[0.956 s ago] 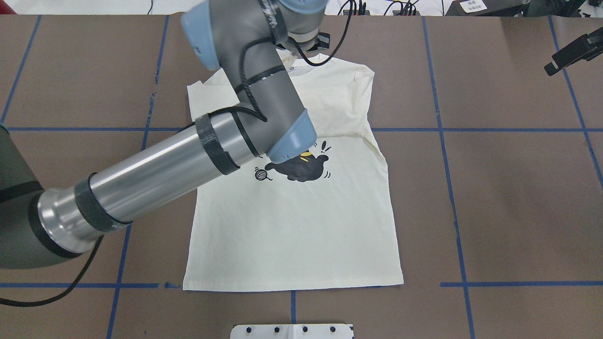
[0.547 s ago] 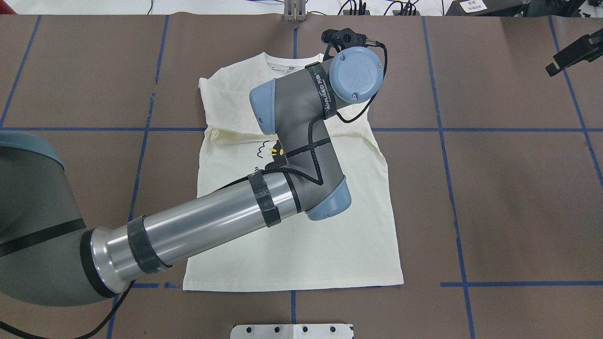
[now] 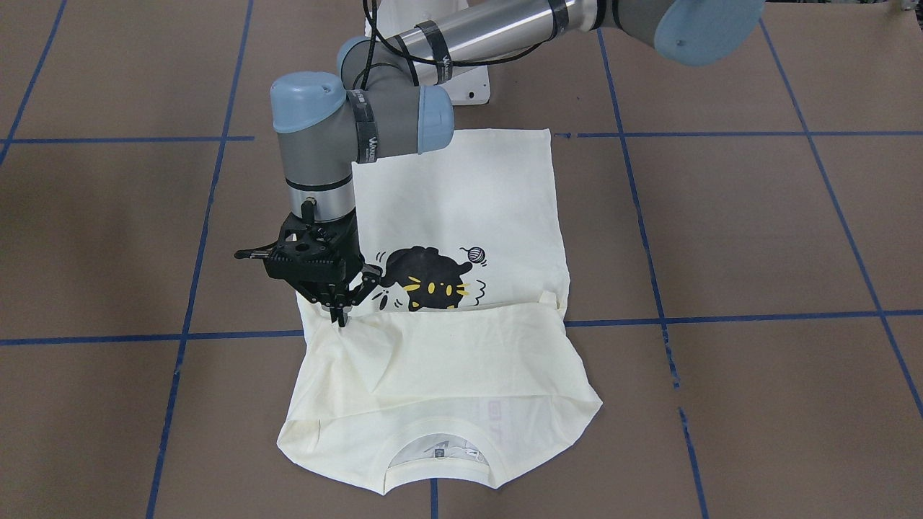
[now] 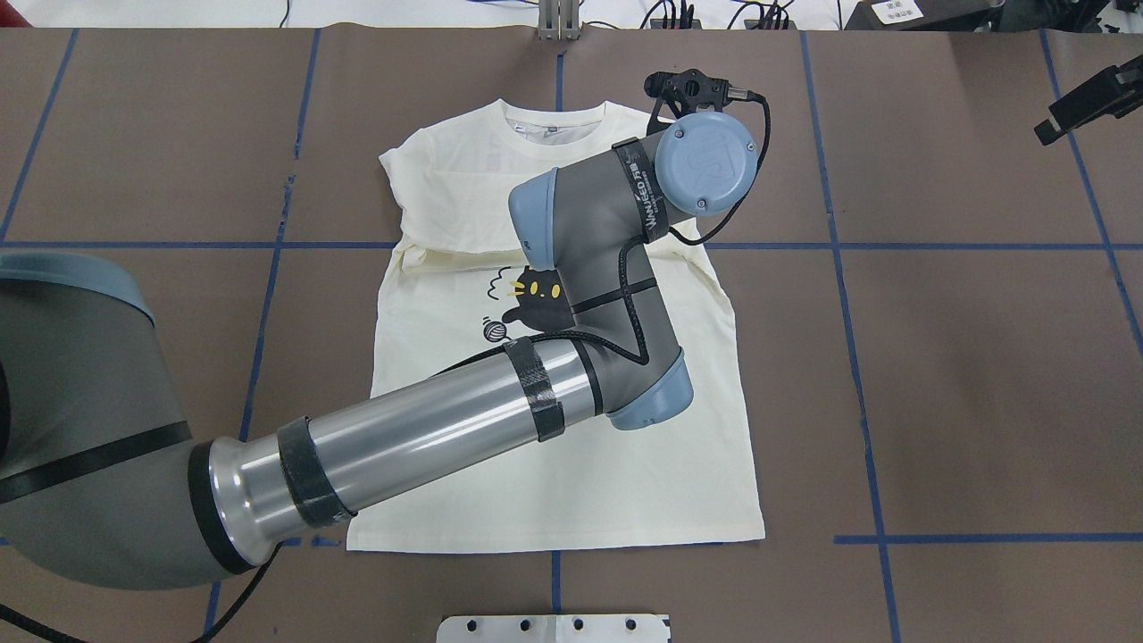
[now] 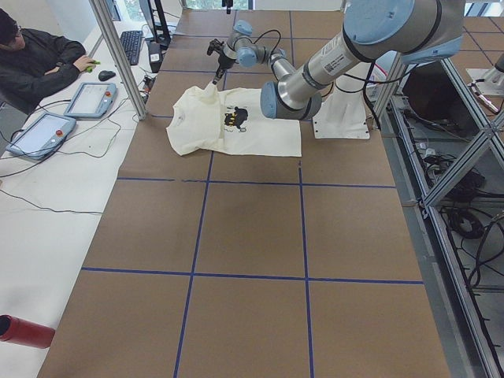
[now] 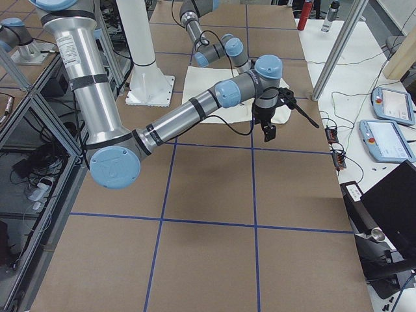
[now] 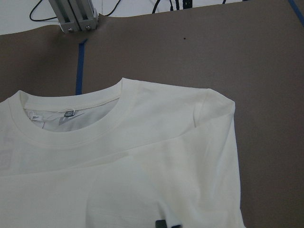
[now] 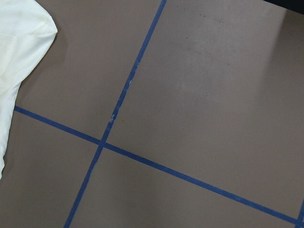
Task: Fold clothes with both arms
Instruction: 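Fold the held sleeve across the chest toward the other side, release, then move both grippers down to the shirt hem nearest the robot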
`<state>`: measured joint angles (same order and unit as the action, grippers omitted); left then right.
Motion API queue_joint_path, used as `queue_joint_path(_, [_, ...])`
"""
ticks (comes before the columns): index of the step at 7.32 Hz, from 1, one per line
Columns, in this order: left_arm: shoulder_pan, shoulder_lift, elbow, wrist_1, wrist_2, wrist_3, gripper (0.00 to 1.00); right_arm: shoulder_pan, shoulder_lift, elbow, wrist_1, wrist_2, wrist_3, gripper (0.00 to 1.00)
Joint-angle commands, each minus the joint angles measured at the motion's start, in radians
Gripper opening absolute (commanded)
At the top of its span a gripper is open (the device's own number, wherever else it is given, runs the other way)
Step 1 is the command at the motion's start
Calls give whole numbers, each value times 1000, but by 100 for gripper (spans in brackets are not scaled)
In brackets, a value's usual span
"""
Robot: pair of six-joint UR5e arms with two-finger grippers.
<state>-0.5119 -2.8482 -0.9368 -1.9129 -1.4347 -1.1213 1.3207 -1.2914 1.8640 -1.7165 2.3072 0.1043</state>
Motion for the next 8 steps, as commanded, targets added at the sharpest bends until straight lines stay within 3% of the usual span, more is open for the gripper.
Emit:
queue_joint_path(1, [-4, 10, -14, -121, -9, -66, 100, 0, 1, 0, 2, 1, 0, 100])
queue_joint_path(2, [-23, 35, -80, -108, -74, -61, 100, -3, 13, 0, 2, 1, 2, 100])
queue_joint_path(3, [-77, 103, -177, -71, -240, 18, 100, -8, 30, 6, 2, 1, 9, 100])
queue_joint_path(6, [-167, 373, -585, 156, -292, 283, 100, -156, 151, 11, 17, -20, 136, 99])
queue_joint_path(8, [-230, 563, -797, 164, -369, 387, 100, -329, 228, -8, 92, -217, 294, 100])
